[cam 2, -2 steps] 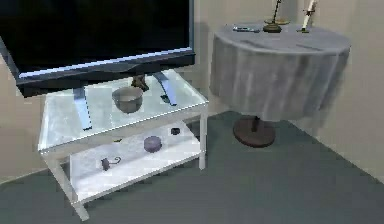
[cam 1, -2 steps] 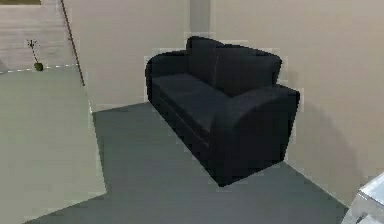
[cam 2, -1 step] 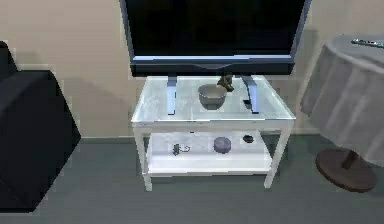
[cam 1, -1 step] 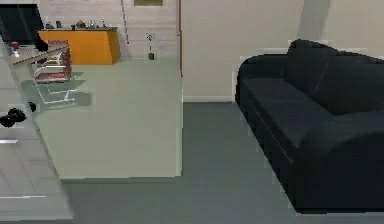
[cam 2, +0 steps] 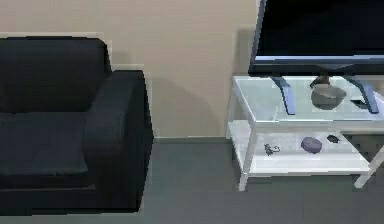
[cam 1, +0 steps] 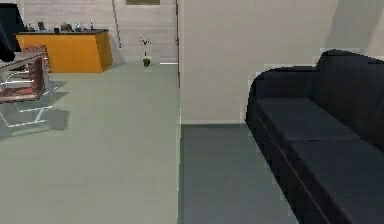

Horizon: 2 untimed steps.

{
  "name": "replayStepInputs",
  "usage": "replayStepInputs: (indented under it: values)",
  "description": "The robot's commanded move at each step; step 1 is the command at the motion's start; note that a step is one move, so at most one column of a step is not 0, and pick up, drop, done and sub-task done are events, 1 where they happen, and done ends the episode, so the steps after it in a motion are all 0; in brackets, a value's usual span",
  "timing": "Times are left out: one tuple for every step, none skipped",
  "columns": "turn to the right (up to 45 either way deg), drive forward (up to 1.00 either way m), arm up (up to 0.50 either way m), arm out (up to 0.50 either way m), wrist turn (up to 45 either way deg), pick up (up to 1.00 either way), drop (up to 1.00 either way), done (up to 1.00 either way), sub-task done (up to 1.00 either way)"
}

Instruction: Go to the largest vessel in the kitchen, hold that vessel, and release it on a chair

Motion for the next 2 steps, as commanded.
replayStepInputs:
  values:
    - [-24.0,0.00,0.00,0.00,0.0,0.00,0.00,0.00,0.00]
    - [-3.0,0.00,0.00,0.00,0.0,0.00,0.00,0.00,0.00]
